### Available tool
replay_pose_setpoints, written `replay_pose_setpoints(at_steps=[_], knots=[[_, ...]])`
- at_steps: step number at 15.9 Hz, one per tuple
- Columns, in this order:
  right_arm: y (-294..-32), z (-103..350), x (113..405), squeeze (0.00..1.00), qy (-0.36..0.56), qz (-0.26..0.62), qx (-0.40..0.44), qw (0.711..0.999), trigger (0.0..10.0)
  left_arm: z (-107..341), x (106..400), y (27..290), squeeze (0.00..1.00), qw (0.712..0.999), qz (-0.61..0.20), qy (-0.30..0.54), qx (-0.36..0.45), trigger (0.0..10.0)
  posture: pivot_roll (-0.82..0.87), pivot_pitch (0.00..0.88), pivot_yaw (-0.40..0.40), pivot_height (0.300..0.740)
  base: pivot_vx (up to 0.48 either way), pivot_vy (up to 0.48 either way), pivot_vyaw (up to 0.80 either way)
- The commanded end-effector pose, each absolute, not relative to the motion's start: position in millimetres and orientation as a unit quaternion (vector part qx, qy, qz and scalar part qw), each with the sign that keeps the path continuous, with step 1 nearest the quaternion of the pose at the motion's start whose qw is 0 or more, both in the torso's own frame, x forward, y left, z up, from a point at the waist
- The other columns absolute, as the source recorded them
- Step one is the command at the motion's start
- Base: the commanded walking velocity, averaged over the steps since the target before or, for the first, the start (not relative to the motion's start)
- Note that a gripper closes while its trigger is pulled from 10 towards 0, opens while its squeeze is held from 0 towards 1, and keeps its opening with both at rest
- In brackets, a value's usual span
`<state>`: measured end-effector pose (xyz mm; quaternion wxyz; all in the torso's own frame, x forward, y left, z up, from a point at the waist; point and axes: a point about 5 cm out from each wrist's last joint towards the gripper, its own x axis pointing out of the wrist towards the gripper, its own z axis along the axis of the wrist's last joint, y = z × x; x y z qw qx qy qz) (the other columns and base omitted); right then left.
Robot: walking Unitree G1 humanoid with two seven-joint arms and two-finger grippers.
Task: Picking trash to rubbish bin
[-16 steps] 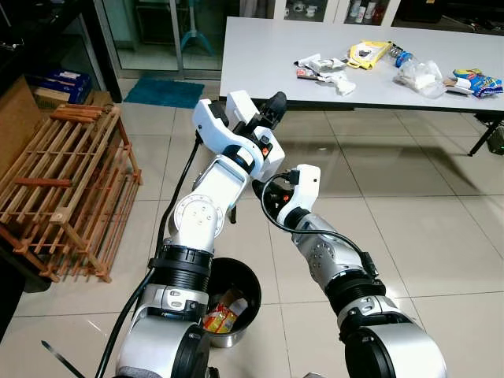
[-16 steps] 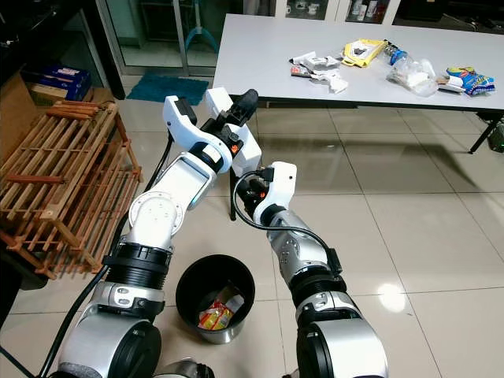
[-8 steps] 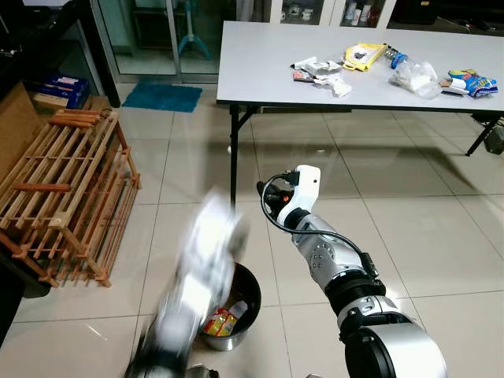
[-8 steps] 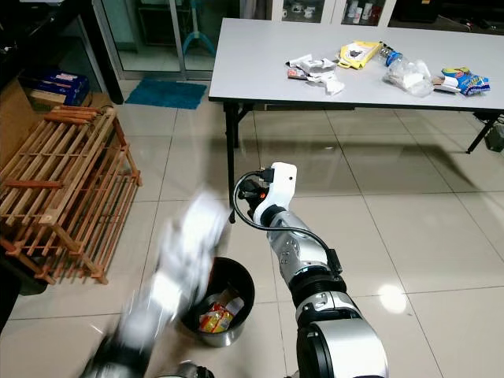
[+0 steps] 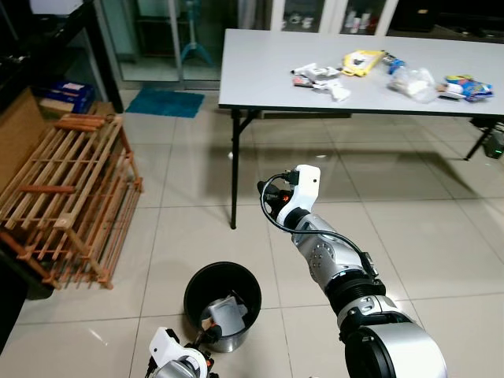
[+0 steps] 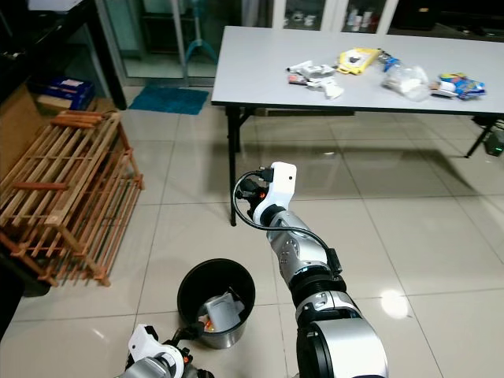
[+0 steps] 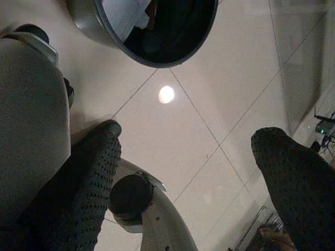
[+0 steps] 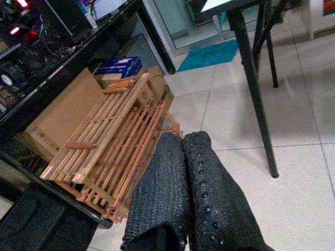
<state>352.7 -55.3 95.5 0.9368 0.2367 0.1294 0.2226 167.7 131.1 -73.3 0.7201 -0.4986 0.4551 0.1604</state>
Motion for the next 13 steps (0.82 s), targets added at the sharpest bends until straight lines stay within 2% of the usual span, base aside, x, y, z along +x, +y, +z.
replay_pose_setpoints(at_steps=[1,10,11,13], knots=[[-46.4,104.7,355.1,0.0,0.115,0.231,0.245,0.935,0.0,220.7,327.1,-30.2,0.0,0.761,-0.269,0.114,-0.579,10.0,0.02,0.015,-0.037,0.716,0.0,0.0,0.0],[-46.4,104.7,355.1,0.0,0.115,0.231,0.245,0.935,0.0,220.7,327.1,-30.2,0.0,0.761,-0.269,0.114,-0.579,10.0,0.02,0.015,-0.037,0.716,0.0,0.0,0.0],[-46.9,104.4,355.3,0.0,0.115,0.229,0.245,0.935,0.0,221.4,327.1,-30.0,0.0,0.761,-0.269,0.113,-0.58,10.0,0.02,0.0,0.0,0.716,0.0,0.0,0.0],[-46.9,104.4,355.3,0.0,0.115,0.229,0.245,0.935,0.0,221.4,327.1,-30.0,0.0,0.761,-0.269,0.113,-0.58,10.0,0.02,0.0,0.0,0.716,0.0,0.0,0.0]])
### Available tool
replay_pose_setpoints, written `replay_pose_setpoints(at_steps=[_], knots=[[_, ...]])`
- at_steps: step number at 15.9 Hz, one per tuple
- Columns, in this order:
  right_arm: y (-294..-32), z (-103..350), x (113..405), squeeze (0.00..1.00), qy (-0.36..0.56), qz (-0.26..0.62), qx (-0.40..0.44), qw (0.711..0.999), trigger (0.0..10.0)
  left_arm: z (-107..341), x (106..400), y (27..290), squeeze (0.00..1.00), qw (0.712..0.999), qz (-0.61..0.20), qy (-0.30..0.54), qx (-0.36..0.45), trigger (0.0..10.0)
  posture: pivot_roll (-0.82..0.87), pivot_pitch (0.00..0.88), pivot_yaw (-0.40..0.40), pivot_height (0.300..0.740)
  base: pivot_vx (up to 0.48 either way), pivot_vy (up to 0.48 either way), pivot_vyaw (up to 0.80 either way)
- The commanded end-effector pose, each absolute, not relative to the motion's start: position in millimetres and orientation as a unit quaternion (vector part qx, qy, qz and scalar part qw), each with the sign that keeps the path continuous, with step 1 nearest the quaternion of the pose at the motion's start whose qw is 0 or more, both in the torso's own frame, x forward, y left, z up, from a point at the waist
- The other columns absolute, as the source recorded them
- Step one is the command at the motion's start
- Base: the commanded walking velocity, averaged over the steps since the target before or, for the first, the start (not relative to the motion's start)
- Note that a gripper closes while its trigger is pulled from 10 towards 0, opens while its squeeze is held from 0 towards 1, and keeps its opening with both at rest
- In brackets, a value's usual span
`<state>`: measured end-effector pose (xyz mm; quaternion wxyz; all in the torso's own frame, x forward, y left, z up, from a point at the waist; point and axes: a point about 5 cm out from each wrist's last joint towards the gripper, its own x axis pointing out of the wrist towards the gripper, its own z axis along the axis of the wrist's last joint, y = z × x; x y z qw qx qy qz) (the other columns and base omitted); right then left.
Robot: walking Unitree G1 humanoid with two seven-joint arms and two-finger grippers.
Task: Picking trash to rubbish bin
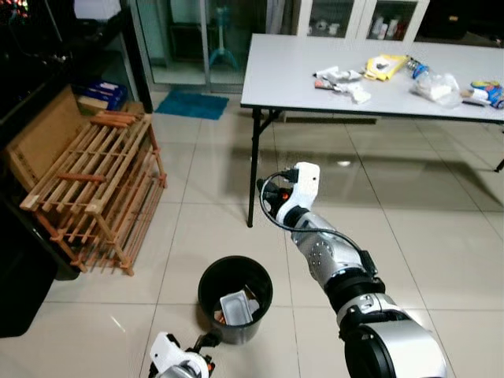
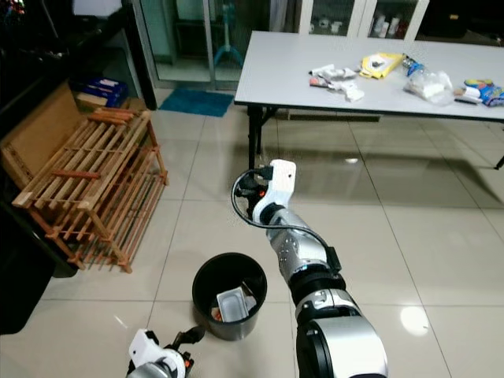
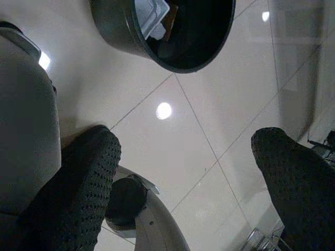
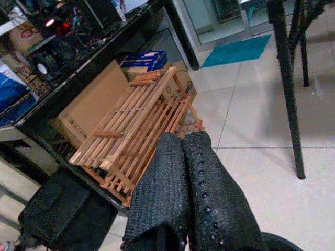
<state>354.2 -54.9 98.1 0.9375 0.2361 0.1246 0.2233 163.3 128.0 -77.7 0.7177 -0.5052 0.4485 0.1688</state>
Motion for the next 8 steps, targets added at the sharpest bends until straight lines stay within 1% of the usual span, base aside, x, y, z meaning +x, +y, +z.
replay_pose_setpoints(at_steps=[1,8], knots=[[-46.9,104.4,355.3,0.0,0.115,0.229,0.245,0.935,0.0,221.4,327.1,-30.0,0.0,0.761,-0.269,0.113,-0.58,10.0,0.02,0.0,0.0,0.716,0.0,0.0,0.0],[-46.9,104.4,355.3,0.0,0.115,0.229,0.245,0.935,0.0,221.4,327.1,-30.0,0.0,0.761,-0.269,0.113,-0.58,10.0,0.02,0.0,0.0,0.716,0.0,0.0,0.0]])
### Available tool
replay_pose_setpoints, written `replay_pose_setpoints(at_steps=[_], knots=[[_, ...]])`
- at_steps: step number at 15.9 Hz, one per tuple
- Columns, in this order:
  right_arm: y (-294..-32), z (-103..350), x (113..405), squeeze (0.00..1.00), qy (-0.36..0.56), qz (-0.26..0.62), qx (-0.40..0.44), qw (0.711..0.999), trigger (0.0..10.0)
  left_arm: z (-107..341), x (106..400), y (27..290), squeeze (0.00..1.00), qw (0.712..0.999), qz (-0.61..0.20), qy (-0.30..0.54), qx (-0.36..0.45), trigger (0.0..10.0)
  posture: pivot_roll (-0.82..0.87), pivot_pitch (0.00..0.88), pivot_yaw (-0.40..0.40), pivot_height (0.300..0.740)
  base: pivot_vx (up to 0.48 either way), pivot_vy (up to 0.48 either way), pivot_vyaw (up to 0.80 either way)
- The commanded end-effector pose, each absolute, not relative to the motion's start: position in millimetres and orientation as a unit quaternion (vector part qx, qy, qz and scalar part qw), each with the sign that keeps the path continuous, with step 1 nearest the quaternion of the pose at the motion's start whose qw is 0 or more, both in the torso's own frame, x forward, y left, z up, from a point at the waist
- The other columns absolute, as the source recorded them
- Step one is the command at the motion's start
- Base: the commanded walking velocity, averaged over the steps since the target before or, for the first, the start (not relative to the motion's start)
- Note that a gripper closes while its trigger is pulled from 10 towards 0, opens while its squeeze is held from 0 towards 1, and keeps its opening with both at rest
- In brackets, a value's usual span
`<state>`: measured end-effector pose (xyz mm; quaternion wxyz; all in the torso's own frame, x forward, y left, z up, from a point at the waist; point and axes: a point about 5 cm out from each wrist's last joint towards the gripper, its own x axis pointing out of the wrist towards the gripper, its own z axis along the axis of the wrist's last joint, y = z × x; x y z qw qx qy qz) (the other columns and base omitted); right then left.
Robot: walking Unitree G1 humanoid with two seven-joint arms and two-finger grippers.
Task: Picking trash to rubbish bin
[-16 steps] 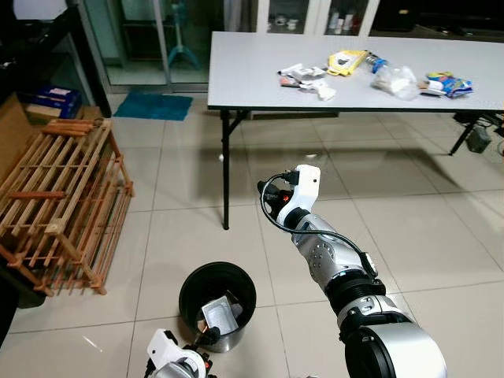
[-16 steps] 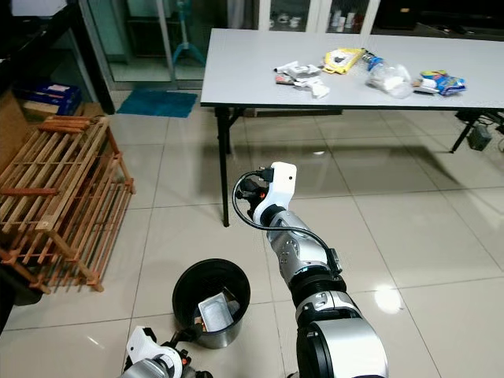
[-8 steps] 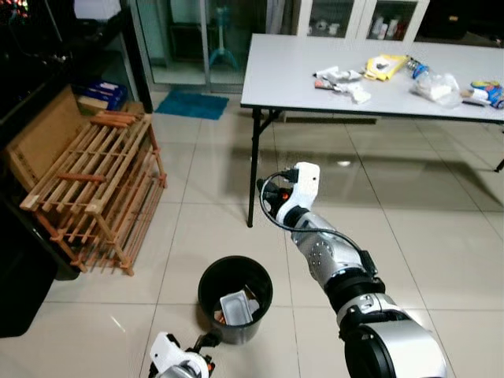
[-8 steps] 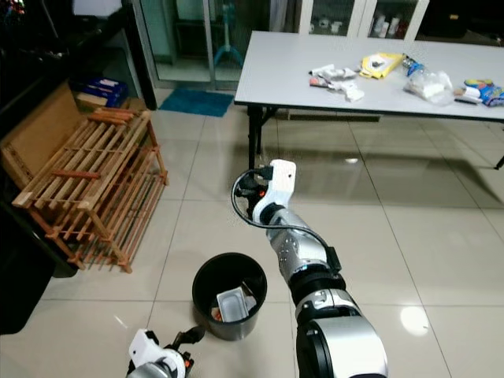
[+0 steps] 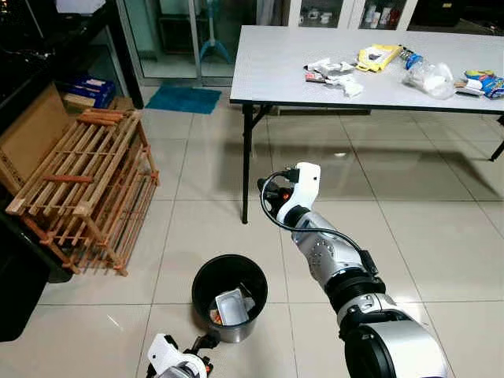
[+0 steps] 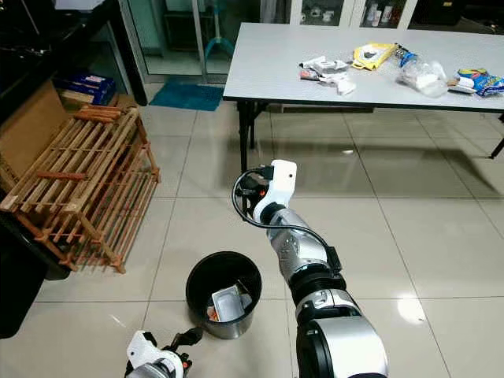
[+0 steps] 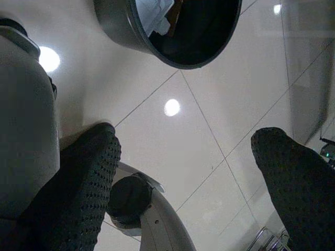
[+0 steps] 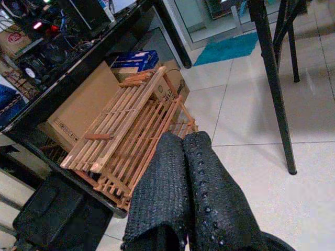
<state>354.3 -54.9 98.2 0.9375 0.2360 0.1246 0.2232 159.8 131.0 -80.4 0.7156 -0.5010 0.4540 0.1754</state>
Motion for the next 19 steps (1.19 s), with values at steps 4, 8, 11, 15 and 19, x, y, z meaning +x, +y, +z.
replay_pose_setpoints(at_steps=[4,8,11,15,19], knots=[[-47,104,355,0.0,0.115,0.229,0.245,0.935,0.0,221,327,-30,0.0,0.761,-0.269,0.113,-0.58,10.0,0.02,0.0,0.0,0.716,0.0,0.0,0.0],[-82,97,359,0.0,0.113,0.158,0.232,0.953,10.0,171,354,25,0.0,0.853,-0.156,0.11,-0.486,10.0,-0.01,0.001,-0.025,0.716,0.24,0.0,0.0],[-82,97,359,0.0,0.113,0.158,0.232,0.953,10.0,171,354,25,0.0,0.853,-0.156,0.11,-0.486,10.0,-0.01,0.001,-0.025,0.716,0.48,0.0,0.0],[-82,97,359,0.0,0.113,0.158,0.232,0.953,10.0,171,354,25,0.0,0.853,-0.156,0.11,-0.486,10.0,-0.01,0.001,-0.025,0.716,0.48,0.0,0.0],[-82,97,359,0.0,0.113,0.158,0.232,0.953,10.0,171,354,25,0.0,0.853,-0.156,0.11,-0.486,10.0,-0.01,0.001,-0.025,0.716,0.48,0.0,0.0]])
